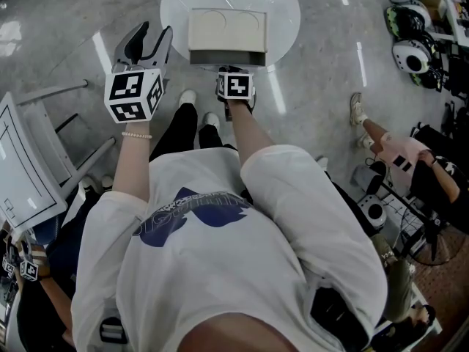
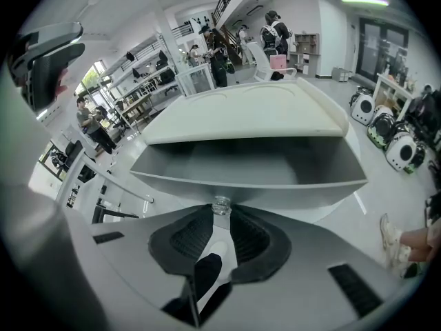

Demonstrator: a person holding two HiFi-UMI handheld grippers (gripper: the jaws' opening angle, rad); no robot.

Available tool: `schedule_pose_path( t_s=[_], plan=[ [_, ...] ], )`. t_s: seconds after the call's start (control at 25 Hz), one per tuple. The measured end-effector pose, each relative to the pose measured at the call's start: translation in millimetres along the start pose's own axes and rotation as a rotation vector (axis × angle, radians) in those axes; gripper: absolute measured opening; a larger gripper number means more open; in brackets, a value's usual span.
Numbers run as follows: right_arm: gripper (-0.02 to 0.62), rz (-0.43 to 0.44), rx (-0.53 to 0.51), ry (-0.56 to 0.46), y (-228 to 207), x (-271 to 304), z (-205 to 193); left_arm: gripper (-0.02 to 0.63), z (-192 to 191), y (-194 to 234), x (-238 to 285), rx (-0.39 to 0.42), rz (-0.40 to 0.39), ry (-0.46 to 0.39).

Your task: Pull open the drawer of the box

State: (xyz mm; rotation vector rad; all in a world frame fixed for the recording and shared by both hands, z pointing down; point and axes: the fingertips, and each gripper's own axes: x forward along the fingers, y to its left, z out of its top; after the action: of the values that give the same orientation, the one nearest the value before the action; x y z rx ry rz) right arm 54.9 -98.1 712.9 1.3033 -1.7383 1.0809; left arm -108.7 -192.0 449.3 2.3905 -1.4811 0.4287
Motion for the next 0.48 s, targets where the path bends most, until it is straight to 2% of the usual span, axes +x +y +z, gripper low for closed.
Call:
schedule_pose_path(
  t_s=[0.48],
  plan=[
    [0.072, 0.01, -0.015, 0.004, 3, -7, -18, 0.181, -9, 0, -18, -0.009, 0.024, -0.001]
  ],
)
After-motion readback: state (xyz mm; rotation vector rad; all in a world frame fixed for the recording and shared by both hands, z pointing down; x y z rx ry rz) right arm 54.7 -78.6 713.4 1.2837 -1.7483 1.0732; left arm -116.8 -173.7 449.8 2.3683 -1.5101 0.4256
